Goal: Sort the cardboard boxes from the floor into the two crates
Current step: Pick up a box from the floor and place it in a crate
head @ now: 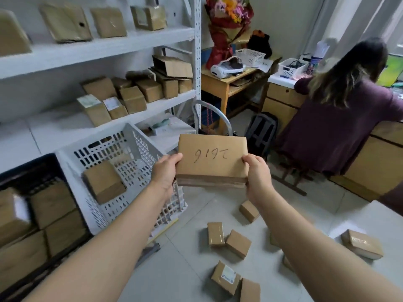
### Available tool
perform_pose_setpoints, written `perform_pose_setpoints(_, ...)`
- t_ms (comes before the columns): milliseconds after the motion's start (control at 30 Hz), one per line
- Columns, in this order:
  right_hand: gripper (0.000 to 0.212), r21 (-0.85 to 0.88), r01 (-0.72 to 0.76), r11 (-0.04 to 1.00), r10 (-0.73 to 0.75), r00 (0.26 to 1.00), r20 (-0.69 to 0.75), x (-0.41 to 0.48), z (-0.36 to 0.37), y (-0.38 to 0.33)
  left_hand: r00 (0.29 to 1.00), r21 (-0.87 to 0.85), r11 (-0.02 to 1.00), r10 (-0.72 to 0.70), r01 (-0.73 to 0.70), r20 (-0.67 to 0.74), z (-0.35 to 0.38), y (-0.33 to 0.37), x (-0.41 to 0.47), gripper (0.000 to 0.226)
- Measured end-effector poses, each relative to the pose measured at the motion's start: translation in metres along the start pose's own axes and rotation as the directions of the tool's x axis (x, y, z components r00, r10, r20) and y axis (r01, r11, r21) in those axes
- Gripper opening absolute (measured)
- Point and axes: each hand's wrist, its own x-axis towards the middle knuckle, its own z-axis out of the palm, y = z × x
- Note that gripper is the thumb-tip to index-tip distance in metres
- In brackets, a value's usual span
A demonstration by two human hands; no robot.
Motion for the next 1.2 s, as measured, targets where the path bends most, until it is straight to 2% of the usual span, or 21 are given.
perform_pose_setpoints(267, 0.013, -0.071, 0.003, 0.997, 0.014, 0.971, 0.239, -0.007, 0.091, 0.000, 0.971, -0.061, 0.997, 0.040, -0.055, -0.234, -0.077, 0.018, -0.005, 0.007)
perform_pose_setpoints(433, 0.011, -0.117, 0.038, 0.992, 0.009, 0.924, 0.381, -0.029, 0.171, 0.014, 0.910, -0.126, 0.987, 0.044, -0.105, -0.413, -0.154, 0.031, -0.009, 0.008)
perform_pose_setpoints(633, 0.011, -0.149, 0.034, 0.988, 0.047, 0.859, 0.510, -0.068, 0.289, 0.050, 0.843, -0.176, 0.978, 0.002, -0.114, -0.539, -0.270, 0.046, 0.003, 0.009)
perform_pose_setpoints(800, 0.012, -0.200, 0.072, 0.977, 0.053, 0.827, 0.560, -0.101, 0.403, 0.087, 0.808, -0.213, 0.975, -0.069, -0.071, -0.586, -0.377, 0.054, 0.024, 0.006)
perform_pose_setpoints(933, 0.015, -0.286, 0.121, 0.951, 0.087, 0.781, 0.618, -0.110, 0.482, 0.108, 0.803, -0.286, 0.958, -0.181, 0.013, -0.568, -0.449, 0.051, 0.041, 0.003)
perform_pose_setpoints(1067, 0.032, -0.427, 0.217, 0.878, 0.156, 0.713, 0.684, -0.102, 0.535, 0.123, 0.804, -0.356, 0.931, -0.275, 0.085, -0.528, -0.494, 0.041, 0.060, 0.018)
perform_pose_setpoints(1200, 0.028, -0.549, 0.305, 0.779, 0.243, 0.660, 0.711, -0.090, 0.572, 0.136, 0.809, -0.355, 0.909, -0.372, 0.219, -0.455, -0.513, 0.023, 0.082, 0.034)
